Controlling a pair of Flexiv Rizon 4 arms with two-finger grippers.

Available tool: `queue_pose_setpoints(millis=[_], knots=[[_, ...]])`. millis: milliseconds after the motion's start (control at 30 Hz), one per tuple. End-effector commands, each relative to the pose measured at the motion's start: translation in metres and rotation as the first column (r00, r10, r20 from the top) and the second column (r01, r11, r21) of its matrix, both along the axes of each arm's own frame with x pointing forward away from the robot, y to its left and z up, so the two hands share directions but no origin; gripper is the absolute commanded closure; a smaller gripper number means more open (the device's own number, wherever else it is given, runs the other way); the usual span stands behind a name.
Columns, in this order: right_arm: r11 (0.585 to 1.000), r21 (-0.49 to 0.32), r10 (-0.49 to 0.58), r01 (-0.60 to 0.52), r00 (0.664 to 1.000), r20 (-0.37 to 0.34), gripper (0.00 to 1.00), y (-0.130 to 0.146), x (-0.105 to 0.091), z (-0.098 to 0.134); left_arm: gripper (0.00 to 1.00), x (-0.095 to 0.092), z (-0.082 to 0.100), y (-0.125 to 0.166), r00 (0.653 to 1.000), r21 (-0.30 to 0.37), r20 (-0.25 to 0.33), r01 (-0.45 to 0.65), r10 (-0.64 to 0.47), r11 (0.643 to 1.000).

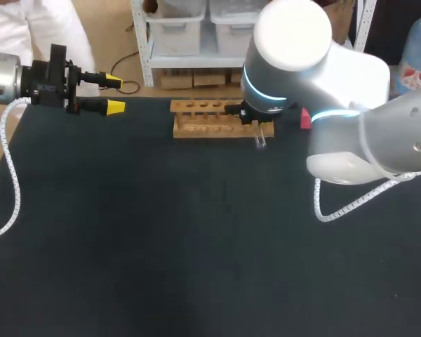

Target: Grasp the test tube, adjust it, and insert it.

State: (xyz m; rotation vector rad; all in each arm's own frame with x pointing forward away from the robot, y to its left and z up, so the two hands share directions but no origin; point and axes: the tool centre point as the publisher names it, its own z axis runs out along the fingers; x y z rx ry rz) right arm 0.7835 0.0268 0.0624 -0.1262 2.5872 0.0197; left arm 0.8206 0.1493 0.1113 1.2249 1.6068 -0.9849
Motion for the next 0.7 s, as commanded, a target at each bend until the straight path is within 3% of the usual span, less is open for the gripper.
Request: queue_pose_setpoints(millis=[33,700], knots=[[1.0,-0.005,-0.004,0.004,1.0,-0.005,1.0,0.003,0.007,-0.003,0.0,0.0,-0.001,0.0,1.0,-0.003,0.003,0.001,-0.001,1.0],[1.0,-0.014,0.007,-0.007,1.0,-0.028,1.0,0.006,0.021,-0.017,0.0,0.0,-0.001,0.0,1.0,-0.003,0.003,0.001,-0.001,1.0]])
